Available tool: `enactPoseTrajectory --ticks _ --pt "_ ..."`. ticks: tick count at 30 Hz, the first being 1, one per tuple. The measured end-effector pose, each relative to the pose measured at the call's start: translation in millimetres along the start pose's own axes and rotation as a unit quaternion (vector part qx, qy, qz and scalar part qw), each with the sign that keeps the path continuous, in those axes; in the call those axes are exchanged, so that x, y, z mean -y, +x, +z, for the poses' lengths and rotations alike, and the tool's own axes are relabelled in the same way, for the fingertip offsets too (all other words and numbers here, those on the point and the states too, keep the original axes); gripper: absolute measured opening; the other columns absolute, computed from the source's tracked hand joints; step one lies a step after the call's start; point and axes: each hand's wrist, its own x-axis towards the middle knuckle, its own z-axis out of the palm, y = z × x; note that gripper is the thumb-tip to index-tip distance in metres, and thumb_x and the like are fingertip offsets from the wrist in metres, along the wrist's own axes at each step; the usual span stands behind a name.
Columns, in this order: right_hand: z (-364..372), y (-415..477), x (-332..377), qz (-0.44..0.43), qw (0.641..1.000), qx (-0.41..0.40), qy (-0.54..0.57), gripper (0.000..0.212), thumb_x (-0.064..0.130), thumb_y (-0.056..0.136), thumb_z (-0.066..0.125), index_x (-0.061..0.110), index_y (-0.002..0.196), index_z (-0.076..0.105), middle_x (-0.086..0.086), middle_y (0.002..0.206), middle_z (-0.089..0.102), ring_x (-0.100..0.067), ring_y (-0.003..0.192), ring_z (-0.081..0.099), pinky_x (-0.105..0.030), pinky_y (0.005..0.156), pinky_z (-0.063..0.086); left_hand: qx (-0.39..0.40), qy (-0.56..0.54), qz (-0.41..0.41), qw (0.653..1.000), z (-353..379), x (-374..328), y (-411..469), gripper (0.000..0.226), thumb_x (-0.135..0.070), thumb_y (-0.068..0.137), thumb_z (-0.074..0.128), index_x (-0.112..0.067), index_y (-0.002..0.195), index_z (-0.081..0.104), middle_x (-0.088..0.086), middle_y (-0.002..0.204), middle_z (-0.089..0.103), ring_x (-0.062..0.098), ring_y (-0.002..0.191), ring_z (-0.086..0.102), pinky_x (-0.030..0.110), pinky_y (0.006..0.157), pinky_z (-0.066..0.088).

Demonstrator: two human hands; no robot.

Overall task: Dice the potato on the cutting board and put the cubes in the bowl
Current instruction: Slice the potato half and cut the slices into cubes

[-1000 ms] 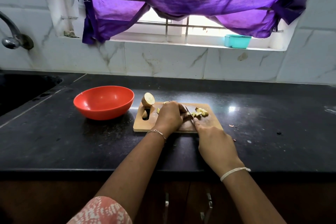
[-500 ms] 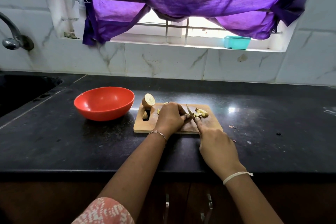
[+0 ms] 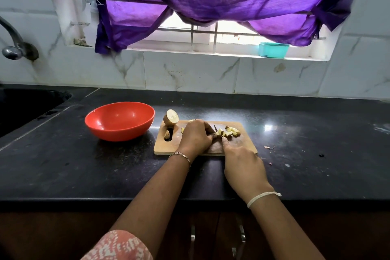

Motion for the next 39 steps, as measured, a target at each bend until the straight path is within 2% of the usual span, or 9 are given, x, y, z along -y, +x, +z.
enactPoseTrajectory --ticks 3,6,19,24,27,29,32,35,39 --pt "0 -5 -4 0.019 0.999 -0.017 0.042 0.063 0.003 0.095 0.037 0.024 0.152 0.024 -0.002 0.130 0.058 -0.025 0.107 0.062 -0.037 0.084 0.053 0.001 -0.003 -0.004 1.000 0 0 0 0.014 -0.026 0.083 0.074 -0.016 0.091 0.078 0.002 0.093 0.074 0.012 0.083 0.061 0.019 0.073 0.043" --pt "-2 -8 -3 0.019 0.998 -0.020 0.059 0.062 0.003 0.095 0.036 0.027 0.152 0.024 -0.005 0.122 0.062 -0.026 0.102 0.063 -0.037 0.081 0.053 0.000 -0.002 -0.005 1.000 2 1 0 0.013 -0.026 0.083 0.073 -0.016 0.091 0.078 0.001 0.092 0.074 0.014 0.088 0.063 0.021 0.076 0.046" --pt "-12 -1 2 -0.015 1.000 0.022 0.000 0.058 0.004 0.098 0.032 0.024 0.152 0.025 -0.006 0.119 0.060 -0.025 0.104 0.063 -0.036 0.080 0.052 0.002 0.006 0.005 1.000 0 1 1 0.012 -0.022 0.085 0.072 -0.017 0.094 0.077 0.000 0.098 0.073 0.013 0.091 0.063 0.017 0.074 0.042" --pt "-8 0 -9 0.030 0.992 0.032 0.119 0.055 0.016 0.098 0.038 0.038 0.147 0.032 -0.009 0.123 0.059 -0.031 0.107 0.058 -0.038 0.082 0.048 -0.016 -0.013 -0.004 1.000 2 3 1 0.011 -0.025 0.081 0.076 -0.015 0.083 0.073 0.001 0.089 0.072 0.014 0.084 0.063 0.026 0.078 0.051" --pt "-8 0 -15 0.050 0.981 0.032 0.187 0.053 0.022 0.097 0.042 0.041 0.146 0.032 -0.012 0.124 0.059 -0.034 0.105 0.057 -0.041 0.085 0.048 -0.018 -0.027 -0.007 0.999 4 6 3 0.007 -0.019 0.083 0.073 -0.013 0.087 0.074 0.003 0.091 0.072 0.016 0.087 0.064 0.027 0.079 0.051" --pt "-9 -2 -17 0.050 0.982 0.021 0.180 0.052 0.025 0.097 0.045 0.032 0.147 0.032 -0.012 0.127 0.056 -0.034 0.105 0.058 -0.042 0.086 0.048 -0.021 -0.039 -0.014 0.999 4 6 5 0.006 -0.014 0.085 0.070 -0.012 0.090 0.074 0.004 0.093 0.072 0.017 0.089 0.064 0.026 0.080 0.050" --pt "-13 -5 -19 0.046 0.987 -0.004 0.153 0.038 0.027 0.096 0.049 0.023 0.133 0.043 -0.009 0.118 0.059 -0.032 0.102 0.060 -0.042 0.083 0.048 -0.036 -0.046 -0.015 0.998 5 8 6 0.012 -0.005 0.089 0.062 -0.013 0.093 0.070 0.003 0.097 0.070 0.016 0.092 0.062 0.021 0.077 0.045" --pt "-20 -9 -19 0.024 0.993 -0.022 0.117 0.026 0.030 0.095 0.052 0.025 0.120 0.050 -0.006 0.111 0.060 -0.029 0.099 0.061 -0.037 0.080 0.047 -0.059 -0.043 -0.008 0.997 6 9 7 0.018 -0.001 0.091 0.055 -0.013 0.100 0.066 0.006 0.103 0.065 0.016 0.097 0.058 0.017 0.077 0.039" --pt "-26 -7 -20 -0.005 0.995 -0.041 0.088 0.023 0.032 0.095 0.054 0.028 0.116 0.058 -0.003 0.109 0.062 -0.025 0.098 0.062 -0.032 0.078 0.047 -0.079 -0.026 0.002 0.997 9 10 7 0.023 0.001 0.092 0.052 -0.014 0.106 0.062 0.006 0.107 0.063 0.015 0.098 0.054 0.016 0.077 0.035"
